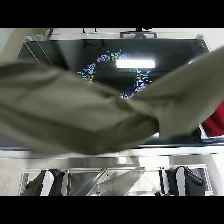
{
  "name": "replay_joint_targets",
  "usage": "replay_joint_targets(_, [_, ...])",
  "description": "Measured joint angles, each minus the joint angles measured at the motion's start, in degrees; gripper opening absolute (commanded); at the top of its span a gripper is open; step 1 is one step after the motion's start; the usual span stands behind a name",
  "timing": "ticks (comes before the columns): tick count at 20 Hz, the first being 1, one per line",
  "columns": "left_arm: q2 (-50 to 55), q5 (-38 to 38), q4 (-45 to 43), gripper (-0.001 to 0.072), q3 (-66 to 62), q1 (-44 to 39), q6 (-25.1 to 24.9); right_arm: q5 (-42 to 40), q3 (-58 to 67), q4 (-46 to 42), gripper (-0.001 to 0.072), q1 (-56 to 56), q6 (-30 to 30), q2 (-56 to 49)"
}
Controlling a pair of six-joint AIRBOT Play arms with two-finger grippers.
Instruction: Fold the shirts.
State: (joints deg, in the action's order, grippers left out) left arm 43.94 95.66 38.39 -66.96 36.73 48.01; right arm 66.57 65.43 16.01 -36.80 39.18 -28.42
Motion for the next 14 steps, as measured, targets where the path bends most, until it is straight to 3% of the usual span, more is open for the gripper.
replay_joint_targets(3, [2.6, -3.2, -7.5, 0.0024, 0.1, 0.9, 0.6, -3.6, -1.2, -6.6, 0.0021, 0.3, 1.1, 0.7])
replay_joint_targets(6, [9.6, -8.4, -18.8, 0.0024, 3.3, -4.7, -0.1, -5.2, -5.9, -10.4, 0.0021, 6.0, 1.5, -5.1])
replay_joint_targets(11, [29.9, -17.3, -29.4, 0.0022, 8.0, -14.9, -6.0, -20.9, -14.1, -17.7, 0.0021, 23.3, -3.9, -27.4])
replay_joint_targets(14, [46.5, -18.5, -31.1, 0.0019, 5.1, -17.0, -8.3, -26.6, -12.2, -14.8, 0.0021, 27.8, -9.7, -44.8])
